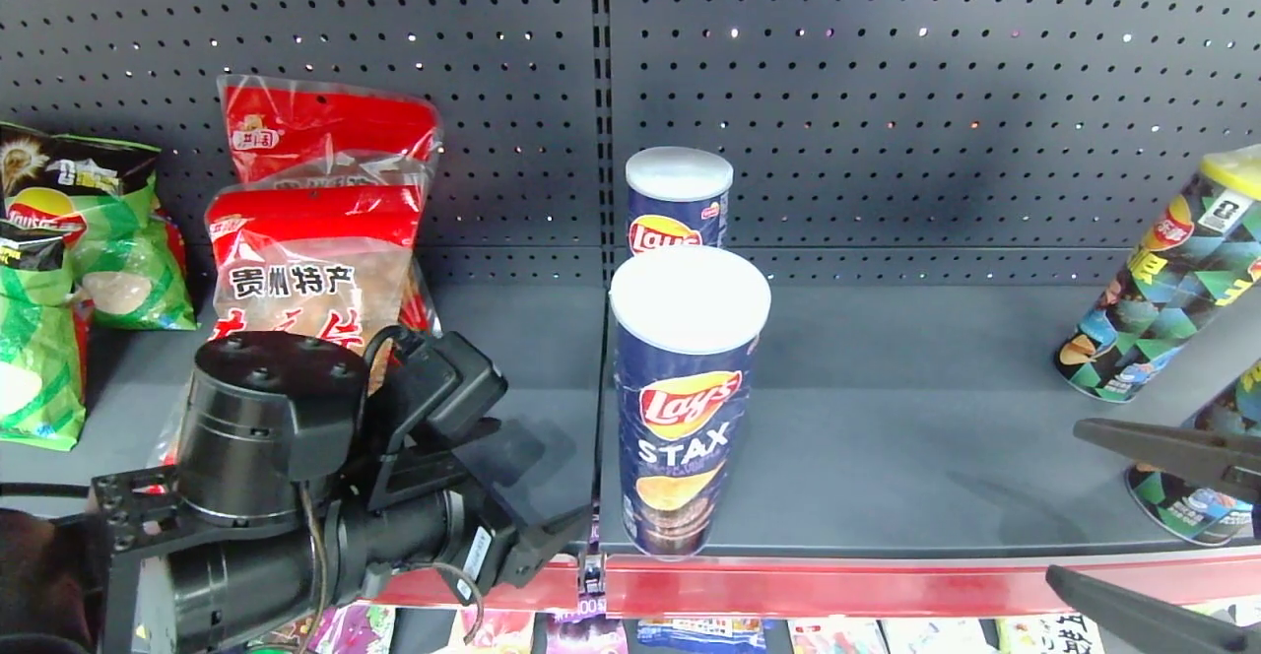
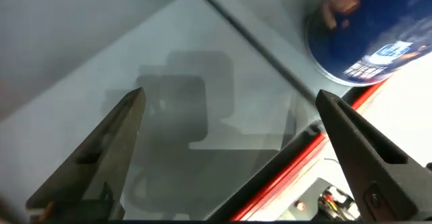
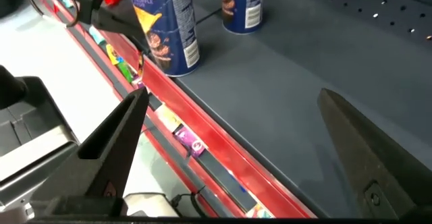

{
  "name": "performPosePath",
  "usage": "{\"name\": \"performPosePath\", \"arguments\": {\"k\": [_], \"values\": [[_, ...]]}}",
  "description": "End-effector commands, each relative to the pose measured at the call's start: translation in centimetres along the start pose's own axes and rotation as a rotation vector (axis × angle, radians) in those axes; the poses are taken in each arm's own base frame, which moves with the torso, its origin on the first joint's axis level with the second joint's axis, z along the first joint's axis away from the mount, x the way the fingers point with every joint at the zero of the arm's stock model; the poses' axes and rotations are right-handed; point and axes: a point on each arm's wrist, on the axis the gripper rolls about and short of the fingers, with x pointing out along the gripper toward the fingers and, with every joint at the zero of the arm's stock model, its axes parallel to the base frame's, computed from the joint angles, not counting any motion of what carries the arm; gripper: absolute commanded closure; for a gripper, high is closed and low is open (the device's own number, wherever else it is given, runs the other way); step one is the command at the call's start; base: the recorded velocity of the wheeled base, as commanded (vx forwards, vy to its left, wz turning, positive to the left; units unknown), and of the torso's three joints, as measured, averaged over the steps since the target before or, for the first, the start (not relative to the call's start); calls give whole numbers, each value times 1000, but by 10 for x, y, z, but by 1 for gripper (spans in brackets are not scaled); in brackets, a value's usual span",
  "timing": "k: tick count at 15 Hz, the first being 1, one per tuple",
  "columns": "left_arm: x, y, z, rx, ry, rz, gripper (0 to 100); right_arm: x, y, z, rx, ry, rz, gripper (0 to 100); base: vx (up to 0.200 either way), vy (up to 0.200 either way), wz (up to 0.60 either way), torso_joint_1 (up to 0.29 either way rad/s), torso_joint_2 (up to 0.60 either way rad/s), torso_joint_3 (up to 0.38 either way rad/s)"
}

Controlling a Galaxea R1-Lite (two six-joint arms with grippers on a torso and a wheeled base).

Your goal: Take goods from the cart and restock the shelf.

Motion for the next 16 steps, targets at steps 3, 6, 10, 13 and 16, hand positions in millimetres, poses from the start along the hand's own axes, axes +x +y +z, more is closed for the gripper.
{"name": "performPosePath", "arguments": {"k": [3,6,10,13,16], "values": [[12,-3,4,8,11,-12,0,0,0,1,-2,-6,-1,0,0,0,0,0,0,0],[18,-3,8,9,10,-14,0,0,0,1,-1,-4,-1,0,0,0,0,0,0,0],[22,-3,10,10,7,-13,0,0,0,1,-1,-6,-3,0,0,0,0,0,0,0],[27,-4,15,12,-3,-15,0,-1,0,1,-2,-7,-3,0,0,0,0,0,0,0],[30,-7,19,17,-8,-27,0,-1,-2,2,0,-9,-18,0,0,0,0,0,0,0]]}}
